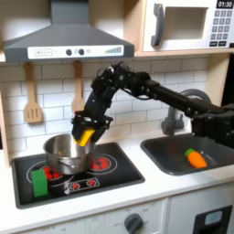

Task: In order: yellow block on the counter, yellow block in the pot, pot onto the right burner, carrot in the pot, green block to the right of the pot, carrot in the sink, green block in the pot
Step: 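Put the yellow block in the pot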

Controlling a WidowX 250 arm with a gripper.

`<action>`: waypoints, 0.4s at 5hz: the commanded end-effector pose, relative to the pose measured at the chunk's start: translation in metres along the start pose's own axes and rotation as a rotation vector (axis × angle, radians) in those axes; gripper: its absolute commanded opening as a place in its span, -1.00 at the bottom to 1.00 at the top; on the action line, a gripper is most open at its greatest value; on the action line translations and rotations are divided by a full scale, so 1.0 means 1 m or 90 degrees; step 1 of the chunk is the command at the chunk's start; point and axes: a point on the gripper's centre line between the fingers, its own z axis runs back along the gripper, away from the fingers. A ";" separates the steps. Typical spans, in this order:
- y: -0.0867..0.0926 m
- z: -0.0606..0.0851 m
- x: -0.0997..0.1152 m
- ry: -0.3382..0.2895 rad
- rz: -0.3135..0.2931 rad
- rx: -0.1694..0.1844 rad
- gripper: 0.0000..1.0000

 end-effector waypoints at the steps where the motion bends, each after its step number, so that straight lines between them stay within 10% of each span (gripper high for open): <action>1: -0.001 -0.003 -0.005 0.021 -0.009 -0.006 1.00; 2: 0.000 -0.002 -0.005 0.023 -0.009 0.001 1.00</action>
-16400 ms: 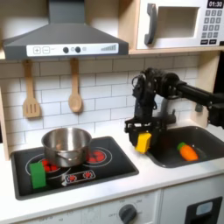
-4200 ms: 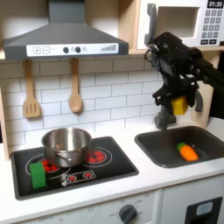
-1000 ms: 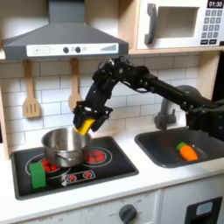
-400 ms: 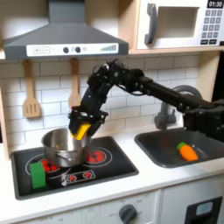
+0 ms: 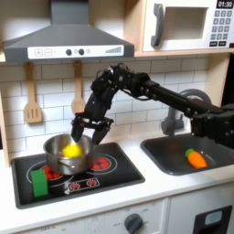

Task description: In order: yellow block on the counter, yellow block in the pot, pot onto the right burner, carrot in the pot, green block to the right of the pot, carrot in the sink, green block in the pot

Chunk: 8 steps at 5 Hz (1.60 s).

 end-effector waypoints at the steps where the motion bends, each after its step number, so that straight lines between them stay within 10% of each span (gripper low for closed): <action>1: 0.000 -0.005 0.001 0.005 0.002 0.007 1.00; 4: 0.002 -0.014 0.005 0.005 0.006 0.020 0.94; 5: 0.003 -0.015 0.008 0.005 0.008 0.020 -0.93; 8: 0.005 -0.007 0.007 -0.006 0.006 0.017 -1.00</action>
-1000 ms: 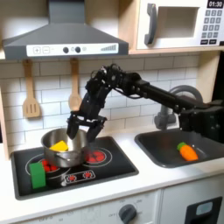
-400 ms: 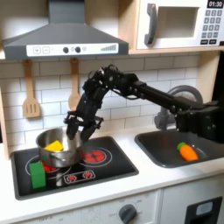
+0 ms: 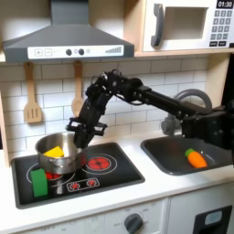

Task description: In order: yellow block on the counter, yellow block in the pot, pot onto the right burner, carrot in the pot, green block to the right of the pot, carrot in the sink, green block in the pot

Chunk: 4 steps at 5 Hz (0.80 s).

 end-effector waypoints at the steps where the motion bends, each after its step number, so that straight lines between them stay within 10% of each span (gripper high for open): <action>1: 0.008 0.013 -0.003 -0.017 0.005 0.007 -1.00; 4: 0.002 0.012 0.003 -0.027 0.015 -0.003 -1.00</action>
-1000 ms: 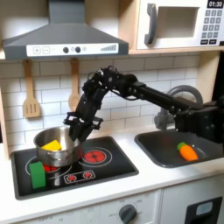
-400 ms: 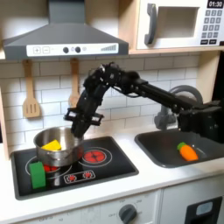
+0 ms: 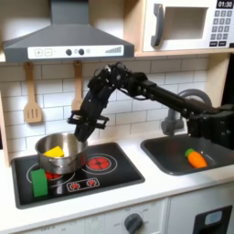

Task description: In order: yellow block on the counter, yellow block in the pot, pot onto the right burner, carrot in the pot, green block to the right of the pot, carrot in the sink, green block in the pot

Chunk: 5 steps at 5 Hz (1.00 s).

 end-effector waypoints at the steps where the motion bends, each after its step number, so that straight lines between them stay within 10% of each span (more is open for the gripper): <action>1: -0.005 -0.010 0.003 0.002 -0.001 -0.004 -1.00; 5: -0.020 -0.021 0.000 0.029 -0.005 -0.046 -1.00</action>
